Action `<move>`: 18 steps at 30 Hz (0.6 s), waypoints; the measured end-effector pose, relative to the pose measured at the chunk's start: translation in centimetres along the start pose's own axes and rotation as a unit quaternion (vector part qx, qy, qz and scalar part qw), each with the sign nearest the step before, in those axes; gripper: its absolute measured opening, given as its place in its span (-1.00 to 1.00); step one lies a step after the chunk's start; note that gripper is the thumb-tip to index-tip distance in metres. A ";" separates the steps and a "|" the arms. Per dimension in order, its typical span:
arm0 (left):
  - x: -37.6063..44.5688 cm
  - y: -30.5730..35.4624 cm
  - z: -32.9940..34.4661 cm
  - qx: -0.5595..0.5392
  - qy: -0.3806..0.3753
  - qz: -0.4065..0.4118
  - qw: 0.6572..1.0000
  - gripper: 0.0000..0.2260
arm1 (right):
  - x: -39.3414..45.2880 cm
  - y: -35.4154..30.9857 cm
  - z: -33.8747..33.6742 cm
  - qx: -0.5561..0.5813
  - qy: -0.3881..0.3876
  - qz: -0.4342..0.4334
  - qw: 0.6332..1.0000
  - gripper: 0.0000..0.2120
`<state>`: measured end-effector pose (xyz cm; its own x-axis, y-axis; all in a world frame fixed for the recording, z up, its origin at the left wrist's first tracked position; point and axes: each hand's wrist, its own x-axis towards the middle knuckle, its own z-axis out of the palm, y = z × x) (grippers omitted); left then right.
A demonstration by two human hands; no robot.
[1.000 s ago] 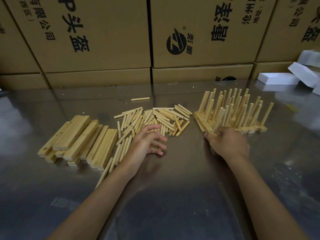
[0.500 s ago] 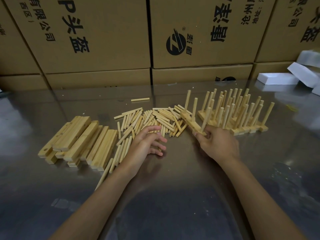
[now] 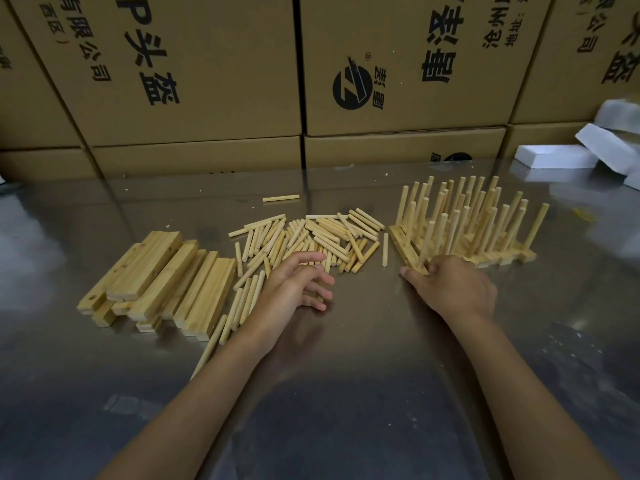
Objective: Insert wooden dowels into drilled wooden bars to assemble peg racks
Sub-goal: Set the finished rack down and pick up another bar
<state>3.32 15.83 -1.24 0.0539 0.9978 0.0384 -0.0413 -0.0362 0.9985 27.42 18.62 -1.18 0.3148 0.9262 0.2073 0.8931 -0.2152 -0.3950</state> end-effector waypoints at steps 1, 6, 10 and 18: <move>0.0 0.0 0.0 -0.001 0.001 -0.001 1.000 -0.82 | 0.0 0.0 -0.1 -0.008 -0.005 0.010 1.000 -0.48; -0.3 0.3 0.2 0.011 0.014 0.003 1.000 -0.83 | -0.7 -1.1 -0.6 -0.048 -0.033 0.012 0.998 -0.39; -0.6 0.5 0.2 0.061 0.040 0.036 0.997 -0.78 | -2.2 -2.5 -0.4 -0.025 -0.054 -0.059 0.996 -0.57; -0.7 2.5 -5.7 0.645 0.242 0.110 0.716 -0.76 | -3.2 -3.5 0.3 0.045 -0.022 -0.119 0.992 -0.44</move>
<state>-2.55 15.31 0.98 -0.1768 0.8512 0.4941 0.9778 0.0946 0.1869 23.18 16.45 -0.69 0.0824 0.9607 0.2649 0.9078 0.0373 -0.4178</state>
